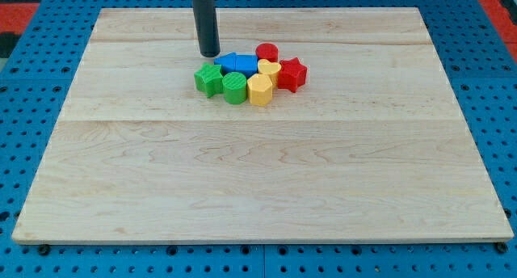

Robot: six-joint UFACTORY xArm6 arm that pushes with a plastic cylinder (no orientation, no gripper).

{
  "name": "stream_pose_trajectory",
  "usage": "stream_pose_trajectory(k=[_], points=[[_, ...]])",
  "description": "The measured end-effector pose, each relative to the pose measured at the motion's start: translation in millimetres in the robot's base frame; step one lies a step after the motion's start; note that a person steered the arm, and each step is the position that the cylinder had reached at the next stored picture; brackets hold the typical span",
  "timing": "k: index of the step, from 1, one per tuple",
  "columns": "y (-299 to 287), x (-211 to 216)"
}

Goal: Separate the green circle and yellow hexagon

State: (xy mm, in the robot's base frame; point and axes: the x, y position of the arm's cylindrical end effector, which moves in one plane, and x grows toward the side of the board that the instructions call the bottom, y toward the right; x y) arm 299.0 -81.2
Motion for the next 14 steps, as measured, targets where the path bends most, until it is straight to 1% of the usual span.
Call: stream_pose_trajectory(k=[1, 3, 4, 5, 6, 7, 8, 9, 10, 12, 13, 14], points=[[7, -23], [125, -38], [162, -29], [168, 66], [172, 102], [185, 151], [186, 205], [156, 223], [153, 223], [109, 239], [56, 220], [16, 144]])
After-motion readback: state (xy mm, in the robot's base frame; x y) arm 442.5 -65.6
